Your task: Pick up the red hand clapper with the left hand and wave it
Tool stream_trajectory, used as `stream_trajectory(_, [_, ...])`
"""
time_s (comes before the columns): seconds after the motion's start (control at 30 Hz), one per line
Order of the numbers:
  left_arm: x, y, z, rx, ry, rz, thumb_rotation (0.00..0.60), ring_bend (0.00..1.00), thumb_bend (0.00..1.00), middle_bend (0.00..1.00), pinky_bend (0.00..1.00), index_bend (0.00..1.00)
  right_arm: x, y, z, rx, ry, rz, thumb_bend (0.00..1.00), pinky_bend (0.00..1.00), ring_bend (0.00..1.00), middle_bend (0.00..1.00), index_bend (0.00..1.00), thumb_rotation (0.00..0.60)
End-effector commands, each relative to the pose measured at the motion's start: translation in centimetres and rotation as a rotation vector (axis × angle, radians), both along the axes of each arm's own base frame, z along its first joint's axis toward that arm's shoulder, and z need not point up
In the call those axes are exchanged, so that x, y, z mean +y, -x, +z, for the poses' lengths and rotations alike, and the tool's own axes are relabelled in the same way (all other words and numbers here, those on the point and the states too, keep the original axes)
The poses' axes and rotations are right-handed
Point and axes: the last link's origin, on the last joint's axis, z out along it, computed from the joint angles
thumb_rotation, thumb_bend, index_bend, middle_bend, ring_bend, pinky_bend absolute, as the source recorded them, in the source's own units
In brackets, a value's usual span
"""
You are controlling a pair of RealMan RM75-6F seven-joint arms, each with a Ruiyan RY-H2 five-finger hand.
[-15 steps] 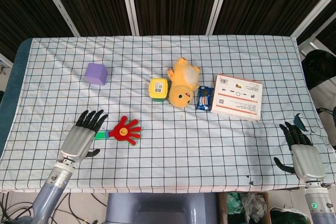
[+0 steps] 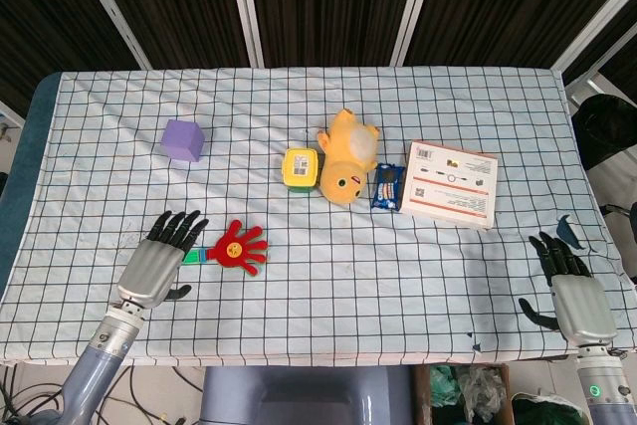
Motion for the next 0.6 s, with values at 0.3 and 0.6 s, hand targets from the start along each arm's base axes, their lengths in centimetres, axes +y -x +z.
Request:
stream_trajectory(0.3, [0.33,-0.03,-0.21,0.030,-0.029,0.022,0.600,0.00,0.00,0.00,0.00,0.00,0.07,0.02,0.13,-0.003,0.005,-0.001,0.24,0.15,0.00,0.00,0.00,0.600])
stream_trajectory(0.6, [0.82,0.20,-0.46,0.057,-0.069,0.061,0.600,0.00,0.00,0.00,0.00,0.00,0.18,-0.01,0.03,-0.006,-0.002,-0.003,0.24,0.15,0.00,0.00,0.00,0.600])
